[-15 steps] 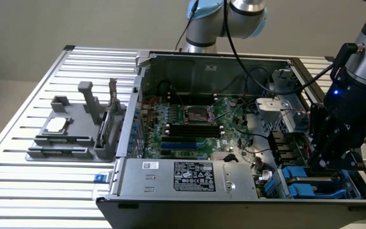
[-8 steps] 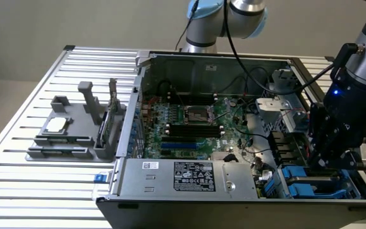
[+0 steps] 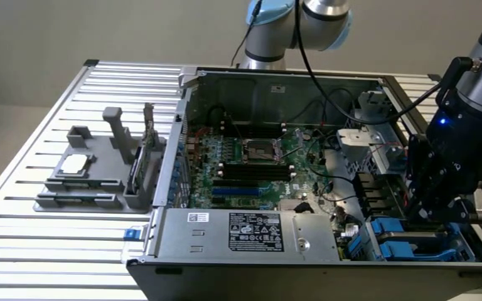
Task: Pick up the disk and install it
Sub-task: 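Insert the second disk wire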
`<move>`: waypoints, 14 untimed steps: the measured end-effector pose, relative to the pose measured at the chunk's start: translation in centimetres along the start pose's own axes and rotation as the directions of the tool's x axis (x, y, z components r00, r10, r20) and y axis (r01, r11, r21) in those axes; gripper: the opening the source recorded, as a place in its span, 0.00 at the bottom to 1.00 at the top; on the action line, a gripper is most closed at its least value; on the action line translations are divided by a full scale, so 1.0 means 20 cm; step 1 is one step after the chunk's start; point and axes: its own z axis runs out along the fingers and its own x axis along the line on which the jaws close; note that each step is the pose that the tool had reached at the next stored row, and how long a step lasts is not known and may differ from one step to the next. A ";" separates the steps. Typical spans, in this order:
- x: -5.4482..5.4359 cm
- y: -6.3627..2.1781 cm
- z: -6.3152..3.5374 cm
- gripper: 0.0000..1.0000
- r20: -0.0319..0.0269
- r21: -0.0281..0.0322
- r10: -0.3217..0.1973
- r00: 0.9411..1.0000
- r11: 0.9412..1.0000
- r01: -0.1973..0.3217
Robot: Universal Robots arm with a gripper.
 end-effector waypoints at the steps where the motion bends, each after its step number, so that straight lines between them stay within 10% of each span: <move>1: 0.00 0.000 0.000 0.16 -0.001 0.000 0.000 1.000 1.000 0.000; 14: -0.01 0.004 0.007 0.16 -0.009 0.000 0.001 1.000 1.000 -0.001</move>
